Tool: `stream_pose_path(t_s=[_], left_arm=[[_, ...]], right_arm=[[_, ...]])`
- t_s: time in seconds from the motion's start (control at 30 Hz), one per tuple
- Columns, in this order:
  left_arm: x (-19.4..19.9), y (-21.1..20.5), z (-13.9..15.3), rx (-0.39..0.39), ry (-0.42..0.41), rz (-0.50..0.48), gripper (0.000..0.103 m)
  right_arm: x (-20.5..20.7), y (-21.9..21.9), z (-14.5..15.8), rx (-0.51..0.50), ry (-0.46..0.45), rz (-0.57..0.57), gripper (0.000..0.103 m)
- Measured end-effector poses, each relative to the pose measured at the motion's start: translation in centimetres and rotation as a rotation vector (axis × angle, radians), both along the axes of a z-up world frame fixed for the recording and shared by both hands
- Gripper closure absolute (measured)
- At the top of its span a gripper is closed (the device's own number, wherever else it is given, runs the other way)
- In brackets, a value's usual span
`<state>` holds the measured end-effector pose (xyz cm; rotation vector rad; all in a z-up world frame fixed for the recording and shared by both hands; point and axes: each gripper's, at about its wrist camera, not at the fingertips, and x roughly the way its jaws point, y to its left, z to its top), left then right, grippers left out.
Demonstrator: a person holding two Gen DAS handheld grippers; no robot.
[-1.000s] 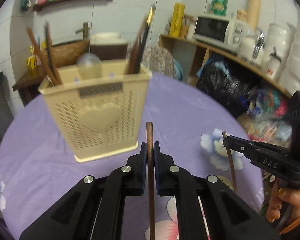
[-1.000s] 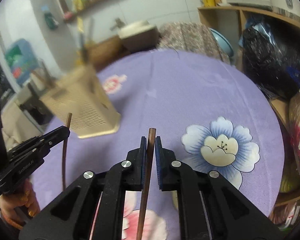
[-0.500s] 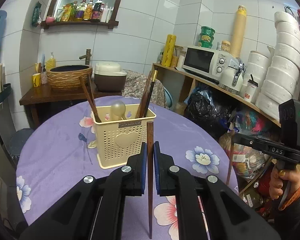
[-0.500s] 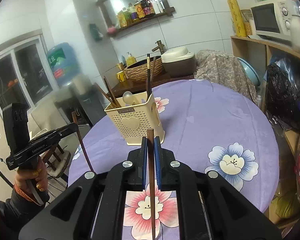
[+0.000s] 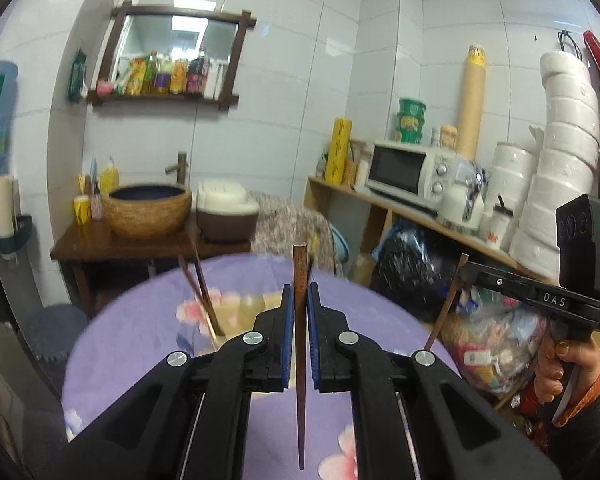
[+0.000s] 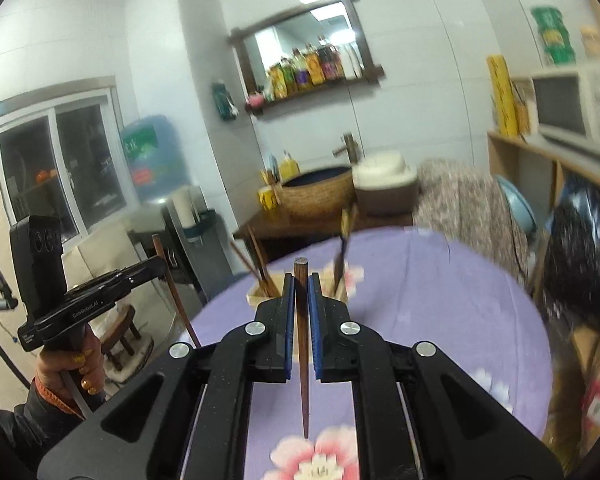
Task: Organize utensils
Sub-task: 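Carry both brown chopsticks upright over the beige holder, then drop both brown chopsticks into the holder and open both tools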
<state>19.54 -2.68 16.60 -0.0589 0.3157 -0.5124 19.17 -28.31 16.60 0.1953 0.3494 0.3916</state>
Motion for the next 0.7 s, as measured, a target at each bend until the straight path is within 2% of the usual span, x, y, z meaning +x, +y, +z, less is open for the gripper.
stream_pose_path(t_s=[0.17, 0.27, 0.33, 0.43, 0.7], left_arm=[[4.2, 0.0, 5.9, -0.037, -0.090, 0.098, 0.095], [6.5, -0.2, 7.0, -0.069, -0.104, 0.148, 0.095], [7.9, -0.3, 6.7, -0.077, -0.101, 0.174, 0.095], [9.4, -0.6, 4.9, -0.064, -0.115, 0.212, 0.095], [11.1, -1.6, -3.9, 0.017, 0.006, 0.204, 0.095]], right_arm=[[4.7, 2.1, 7.4, -0.012, -0.106, -0.054, 0.095], [7.2, 3.1, 9.6, 0.003, -0.144, -0.088, 0.095], [8.6, 3.9, 10.0, -0.009, -0.163, -0.108, 0.095], [10.6, 5.6, 8.4, -0.074, -0.170, -0.138, 0.095], [14.2, 7.2, -1.2, -0.120, 0.008, -0.109, 0.095]])
